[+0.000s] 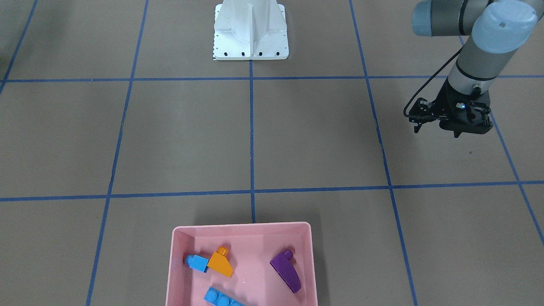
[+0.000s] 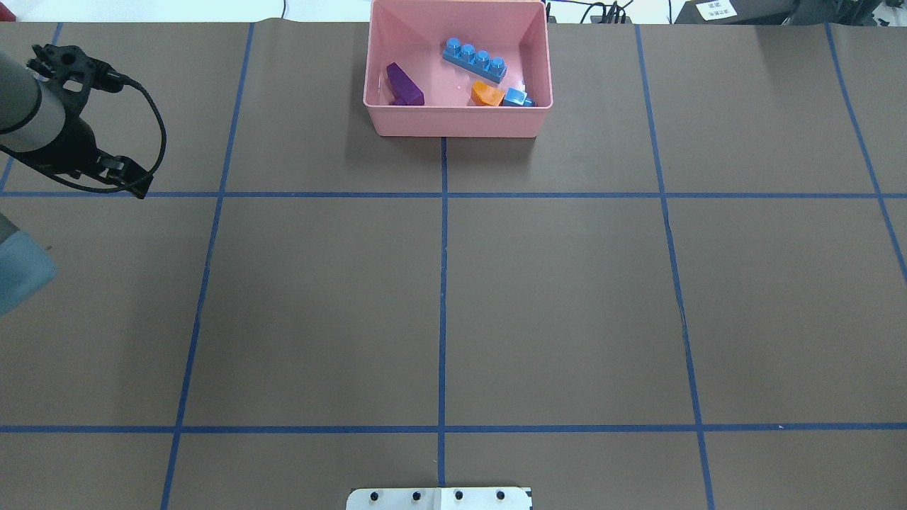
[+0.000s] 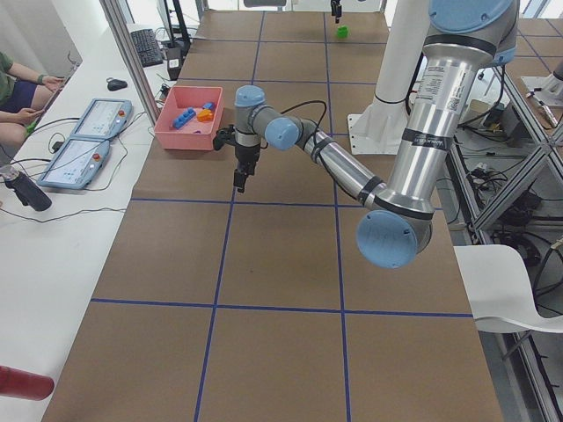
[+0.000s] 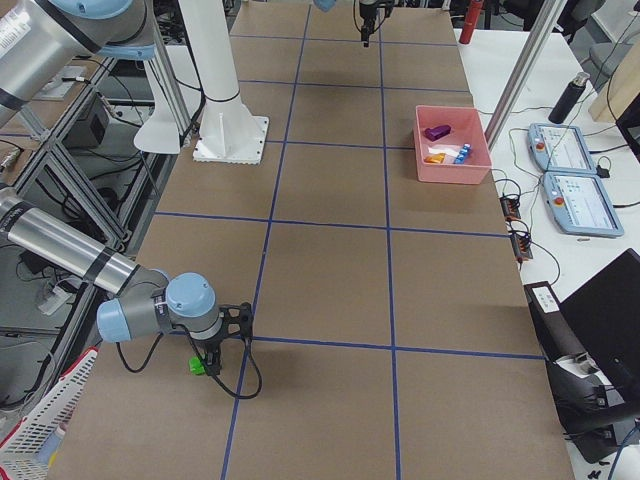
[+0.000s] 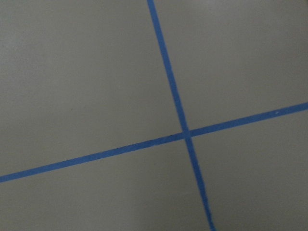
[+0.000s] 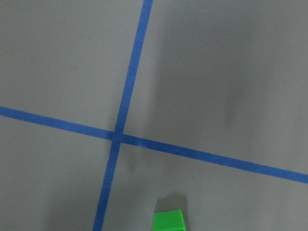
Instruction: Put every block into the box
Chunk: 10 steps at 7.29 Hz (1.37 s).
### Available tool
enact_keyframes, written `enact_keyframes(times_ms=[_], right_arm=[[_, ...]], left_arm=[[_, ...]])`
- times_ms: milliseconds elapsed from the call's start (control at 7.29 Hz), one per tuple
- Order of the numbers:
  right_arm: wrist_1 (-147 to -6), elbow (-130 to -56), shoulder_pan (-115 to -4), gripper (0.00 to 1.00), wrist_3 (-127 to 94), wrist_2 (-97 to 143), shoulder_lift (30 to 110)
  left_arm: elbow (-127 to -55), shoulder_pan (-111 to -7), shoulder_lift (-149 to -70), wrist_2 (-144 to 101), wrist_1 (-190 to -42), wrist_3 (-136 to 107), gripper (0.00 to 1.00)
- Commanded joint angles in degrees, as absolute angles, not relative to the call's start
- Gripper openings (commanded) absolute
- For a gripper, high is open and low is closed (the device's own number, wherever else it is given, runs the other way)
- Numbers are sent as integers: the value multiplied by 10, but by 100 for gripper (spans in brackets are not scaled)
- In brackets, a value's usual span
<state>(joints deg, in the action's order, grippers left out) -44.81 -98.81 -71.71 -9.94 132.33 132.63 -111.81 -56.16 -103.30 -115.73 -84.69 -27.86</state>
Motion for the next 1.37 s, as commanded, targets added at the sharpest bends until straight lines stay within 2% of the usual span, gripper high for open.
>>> enact_keyframes(times_ms=[0,274,412,549,686,823,960,1235], right_arm=[[-447,-965,-598,99,-197,1313,1293],[-443,-942,-541,99,-193,1301,1294],[-443,-936,-527,93,-192,1290,1298],[-442,-926,-522,76,-192,1287,1300],[-441,-919,-519,48,-192,1284,1300],[-434,-918,-517,11,-191,1285,1301],[-408,-918,-517,0,-194,1285,1304],[-338,-923,-520,0,-219,1286,1306]], left_arm=[[-1131,-564,-1020,-1158,-847,-271,100],[-1136,-564,-1020,-1157,-846,-271,100],[-1136,-563,-1020,-1156,-846,-272,100],[-1136,-563,-1020,-1156,-846,-273,100],[-1136,-563,-1020,-1157,-846,-276,100],[-1136,-563,-1020,-1157,-846,-277,100],[-1136,-563,-1020,-1158,-846,-277,100],[-1138,-563,-1020,-1158,-846,-277,100]])
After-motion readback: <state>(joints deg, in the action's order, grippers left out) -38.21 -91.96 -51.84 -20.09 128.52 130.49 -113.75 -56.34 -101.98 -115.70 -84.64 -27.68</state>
